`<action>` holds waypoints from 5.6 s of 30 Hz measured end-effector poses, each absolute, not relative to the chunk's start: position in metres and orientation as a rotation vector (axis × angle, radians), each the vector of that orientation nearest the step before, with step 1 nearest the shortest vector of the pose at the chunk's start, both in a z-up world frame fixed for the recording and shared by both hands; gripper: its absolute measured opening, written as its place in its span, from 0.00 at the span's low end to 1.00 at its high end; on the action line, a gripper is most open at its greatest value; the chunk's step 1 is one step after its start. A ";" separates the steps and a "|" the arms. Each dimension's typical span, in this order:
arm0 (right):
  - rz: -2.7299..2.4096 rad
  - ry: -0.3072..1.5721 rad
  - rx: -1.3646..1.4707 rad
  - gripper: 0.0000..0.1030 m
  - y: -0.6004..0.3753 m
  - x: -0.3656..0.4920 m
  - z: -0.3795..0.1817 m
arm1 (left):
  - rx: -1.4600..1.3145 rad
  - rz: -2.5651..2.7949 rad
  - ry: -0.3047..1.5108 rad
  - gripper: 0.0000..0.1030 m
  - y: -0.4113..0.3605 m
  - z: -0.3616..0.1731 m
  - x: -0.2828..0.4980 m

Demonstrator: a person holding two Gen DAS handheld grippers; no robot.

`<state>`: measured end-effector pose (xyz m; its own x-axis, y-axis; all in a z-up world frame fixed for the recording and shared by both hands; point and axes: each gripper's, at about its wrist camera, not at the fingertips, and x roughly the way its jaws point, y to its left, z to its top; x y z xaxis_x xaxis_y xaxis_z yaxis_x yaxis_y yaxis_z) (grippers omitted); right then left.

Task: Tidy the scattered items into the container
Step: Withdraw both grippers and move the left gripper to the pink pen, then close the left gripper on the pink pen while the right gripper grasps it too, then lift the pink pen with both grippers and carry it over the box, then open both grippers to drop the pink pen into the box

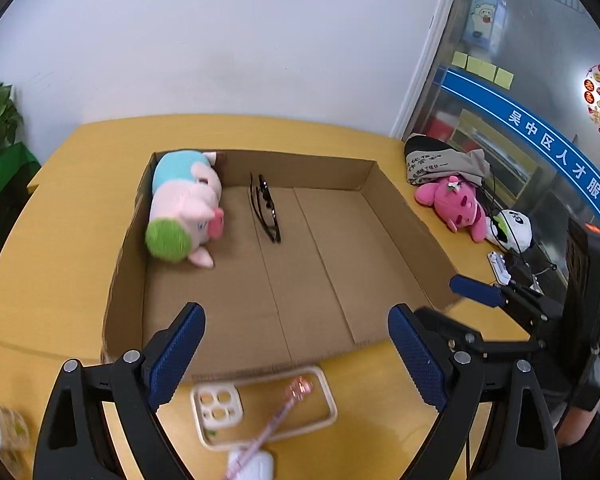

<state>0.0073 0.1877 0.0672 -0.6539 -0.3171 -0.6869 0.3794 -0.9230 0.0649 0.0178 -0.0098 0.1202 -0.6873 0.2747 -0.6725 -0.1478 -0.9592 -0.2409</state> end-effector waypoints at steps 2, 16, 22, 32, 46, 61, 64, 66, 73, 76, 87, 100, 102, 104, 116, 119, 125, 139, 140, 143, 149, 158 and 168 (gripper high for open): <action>-2.556 0.118 1.035 0.69 0.190 0.013 0.067 | -1.098 2.677 -0.266 0.93 -0.008 0.118 0.029; -2.569 0.134 1.032 0.69 0.198 0.029 0.066 | -1.062 2.663 -0.274 0.93 0.000 0.107 0.062; -2.509 0.125 1.108 0.69 0.198 0.031 0.044 | -1.172 2.603 -0.256 0.93 -0.011 0.074 0.074; -2.313 0.069 1.285 0.69 0.176 0.037 -0.006 | -1.364 2.510 -0.194 0.89 -0.021 0.017 0.088; -2.162 -0.039 1.411 0.69 0.164 0.041 -0.035 | -1.550 2.412 -0.183 0.40 -0.033 -0.017 0.094; -1.933 -0.210 1.469 0.69 0.132 0.045 -0.050 | -1.605 2.379 -0.129 0.10 -0.012 -0.010 0.116; -1.907 -0.230 1.478 0.69 0.120 0.041 -0.049 | -1.601 2.368 -0.147 0.10 -0.009 -0.010 0.124; -1.885 -0.236 1.484 0.69 0.111 0.039 -0.050 | -1.598 2.359 -0.156 0.09 -0.006 -0.010 0.130; -1.927 -0.228 1.483 0.50 0.097 0.033 -0.049 | -1.593 2.331 -0.179 0.09 -0.002 -0.012 0.144; -1.951 -0.216 1.503 0.24 0.097 0.032 -0.052 | -1.595 2.334 -0.181 0.09 -0.001 -0.013 0.150; -2.019 -0.251 1.435 0.17 0.112 0.040 -0.031 | -1.533 2.331 -0.186 0.10 0.007 0.001 0.166; -2.157 -0.339 1.256 0.13 0.164 0.012 0.041 | -1.371 2.353 -0.120 0.10 0.050 0.047 0.159; -2.175 -0.339 1.235 0.12 0.170 0.007 0.050 | -1.353 2.350 -0.106 0.10 0.057 0.055 0.153; -2.200 -0.322 1.212 0.12 0.176 0.001 0.063 | -1.334 2.350 -0.117 0.09 0.073 0.062 0.131; -2.349 -0.244 1.121 0.11 0.214 -0.089 0.153 | -1.190 2.367 -0.224 0.09 0.106 0.125 0.008; -2.354 -0.211 1.146 0.11 0.213 -0.121 0.167 | -1.186 2.345 -0.255 0.09 0.110 0.137 -0.020; -2.321 -0.201 1.240 0.11 0.209 -0.195 0.170 | -1.244 2.312 -0.331 0.09 0.107 0.147 -0.088; -2.161 -0.212 1.548 0.11 0.177 -0.341 0.049 | -1.590 2.143 -0.490 0.09 0.094 0.057 -0.223; -2.155 -0.197 1.567 0.11 0.174 -0.346 0.038 | -1.606 2.136 -0.493 0.09 0.094 0.051 -0.227; -2.126 -0.187 1.617 0.11 0.172 -0.357 0.008 | -1.666 2.109 -0.487 0.09 0.097 0.025 -0.238; -2.093 -0.207 1.692 0.11 0.173 -0.370 -0.038 | -1.760 2.059 -0.489 0.09 0.104 -0.012 -0.251; -2.097 -0.220 1.681 0.11 0.176 -0.371 -0.053 | -1.788 2.016 -0.532 0.10 0.104 -0.020 -0.255; -2.138 -0.216 1.612 0.34 0.203 -0.346 -0.018 | -1.728 2.147 -0.481 0.40 0.099 0.007 -0.225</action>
<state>-0.3465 0.2031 -0.0176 -0.2146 -0.4420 -0.8710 0.2584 -0.8857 0.3858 -0.2249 0.0991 0.0068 -0.2010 0.4646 -0.8624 -0.0527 -0.8842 -0.4641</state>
